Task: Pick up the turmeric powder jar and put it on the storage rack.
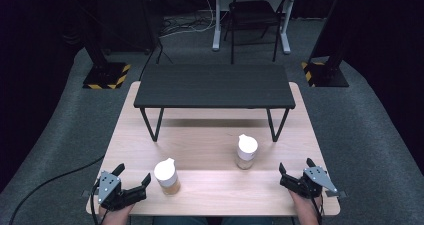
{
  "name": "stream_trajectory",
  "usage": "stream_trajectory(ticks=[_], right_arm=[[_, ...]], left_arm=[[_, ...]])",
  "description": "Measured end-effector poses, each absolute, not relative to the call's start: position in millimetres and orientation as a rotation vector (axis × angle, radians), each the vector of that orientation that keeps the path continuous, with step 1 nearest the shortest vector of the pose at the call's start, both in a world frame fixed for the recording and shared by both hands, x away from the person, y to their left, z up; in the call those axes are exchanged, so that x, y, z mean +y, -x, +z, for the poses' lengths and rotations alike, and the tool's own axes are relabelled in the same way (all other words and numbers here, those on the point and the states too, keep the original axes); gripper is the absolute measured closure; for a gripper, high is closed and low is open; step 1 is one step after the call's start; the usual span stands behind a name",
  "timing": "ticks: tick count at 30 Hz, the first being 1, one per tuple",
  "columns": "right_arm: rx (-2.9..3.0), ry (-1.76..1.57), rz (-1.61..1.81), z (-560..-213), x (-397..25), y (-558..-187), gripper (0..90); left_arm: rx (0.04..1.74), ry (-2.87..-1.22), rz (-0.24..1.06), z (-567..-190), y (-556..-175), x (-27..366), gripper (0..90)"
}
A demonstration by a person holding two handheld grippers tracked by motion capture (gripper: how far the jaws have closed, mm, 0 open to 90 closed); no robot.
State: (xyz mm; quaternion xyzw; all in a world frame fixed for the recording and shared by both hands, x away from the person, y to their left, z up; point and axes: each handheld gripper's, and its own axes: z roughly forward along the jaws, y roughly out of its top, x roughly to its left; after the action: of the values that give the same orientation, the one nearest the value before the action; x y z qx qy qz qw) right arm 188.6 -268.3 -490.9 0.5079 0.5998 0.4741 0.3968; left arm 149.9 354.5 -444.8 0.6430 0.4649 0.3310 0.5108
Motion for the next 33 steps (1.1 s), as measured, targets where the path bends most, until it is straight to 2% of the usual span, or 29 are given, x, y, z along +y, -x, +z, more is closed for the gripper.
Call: stream_trajectory(ticks=[12, 33], right_arm=[[1.518, -1.289, 1.203, -491.0, -268.5, -188.5, 0.0], [1.518, -1.288, 1.205, -491.2, -268.7, -188.3, 0.0]], left_arm=[[1.04, -1.595, 0.687, -439.7, -148.0, 356.9, 1.1], [0.958, -1.619, 0.65, -435.3, -151.3, 345.1, 0.0]])
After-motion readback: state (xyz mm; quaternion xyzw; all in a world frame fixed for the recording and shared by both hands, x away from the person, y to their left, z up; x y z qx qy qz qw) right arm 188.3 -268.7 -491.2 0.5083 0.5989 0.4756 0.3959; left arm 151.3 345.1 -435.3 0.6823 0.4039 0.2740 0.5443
